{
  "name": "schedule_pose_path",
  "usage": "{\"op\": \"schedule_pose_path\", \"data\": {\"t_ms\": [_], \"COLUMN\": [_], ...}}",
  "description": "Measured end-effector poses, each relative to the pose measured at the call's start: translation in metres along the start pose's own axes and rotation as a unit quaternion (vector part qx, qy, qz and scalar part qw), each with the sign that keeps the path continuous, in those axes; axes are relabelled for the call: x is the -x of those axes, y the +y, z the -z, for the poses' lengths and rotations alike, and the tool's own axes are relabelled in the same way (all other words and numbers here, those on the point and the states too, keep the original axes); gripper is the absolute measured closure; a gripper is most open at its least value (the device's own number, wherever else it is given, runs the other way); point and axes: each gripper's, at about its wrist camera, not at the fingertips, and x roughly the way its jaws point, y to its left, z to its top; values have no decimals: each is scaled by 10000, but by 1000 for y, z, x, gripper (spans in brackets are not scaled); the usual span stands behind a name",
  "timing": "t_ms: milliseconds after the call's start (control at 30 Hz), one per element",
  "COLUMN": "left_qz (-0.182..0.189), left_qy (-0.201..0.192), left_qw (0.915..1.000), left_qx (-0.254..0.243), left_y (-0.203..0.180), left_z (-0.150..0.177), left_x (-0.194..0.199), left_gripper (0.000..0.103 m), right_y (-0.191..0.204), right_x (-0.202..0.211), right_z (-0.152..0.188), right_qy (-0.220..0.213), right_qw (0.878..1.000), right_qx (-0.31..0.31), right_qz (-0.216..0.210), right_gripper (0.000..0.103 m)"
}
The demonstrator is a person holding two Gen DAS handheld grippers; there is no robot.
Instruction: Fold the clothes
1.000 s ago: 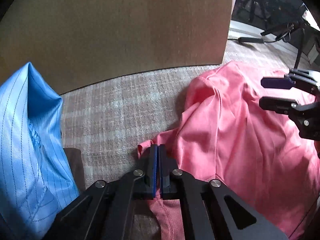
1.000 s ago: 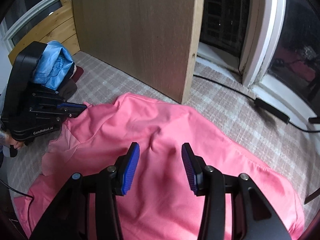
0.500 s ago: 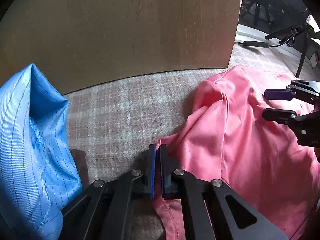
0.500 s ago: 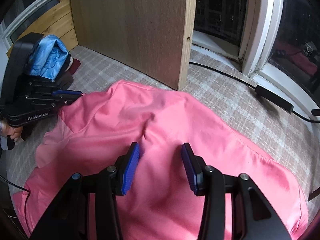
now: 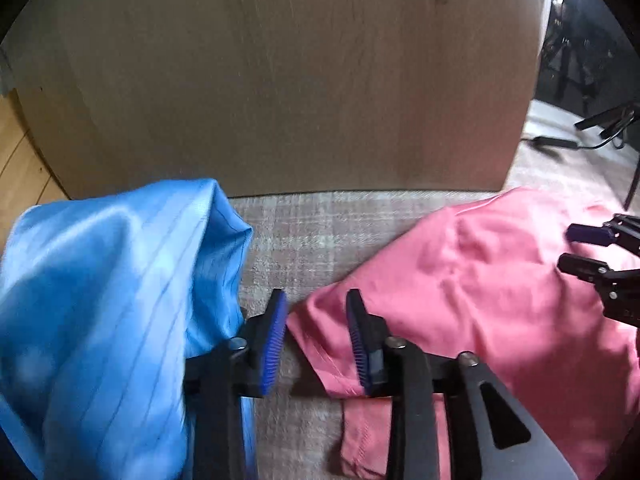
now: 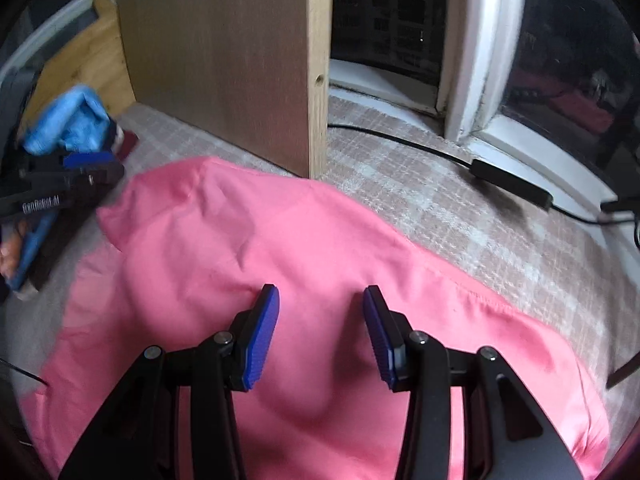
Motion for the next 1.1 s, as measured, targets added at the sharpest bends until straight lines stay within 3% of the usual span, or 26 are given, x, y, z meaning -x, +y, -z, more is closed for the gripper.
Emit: {"op": "schedule_pose_path", "data": {"t_ms": [100,200,333,433,500,600,733,833,1067,1100], "left_qz": [236,559,765,965,1093,1174,1302,1344,1335,1329], "left_qy": [-86,129,281,254,277,362,557,689,899,905], "left_qw": [9993,9970,9952,9942,9926,9904,9862,9844,9822,9819], "left_qx": [-269,-516,-541,-412,-461,-629,-863,-907,-967,-1002], "left_y": [-15,-33,-52,-65,-54,-70,-82,-84,-93,-96], "left_z": [9,37,66,77,85,94,114,120,122,121], "left_x": [23,36,41,47,62,67,76,75,67,66], "left_gripper": [72,71,72,72,72,72,72,72,72,72], "right_y": [-6,-10,-42,-91,-124,-170,-199,-201,-194,-192], "right_x": [53,104,173,208,216,208,190,183,181,181], "right_z": [1,17,64,109,133,157,173,177,175,175], "right_qy": [-441,-603,-673,-536,-421,-205,110,63,-46,-75], "right_qw": [9987,9976,9930,9798,9696,9560,9493,9575,9700,9714], "right_qx": [-216,-345,-616,-1306,-1805,-2349,-2595,-2564,-2203,-2176], "right_qz": [-162,43,747,1414,1600,1745,1771,1319,1025,952], "right_gripper": [60,60,60,60,60,60,60,60,61,67]}}
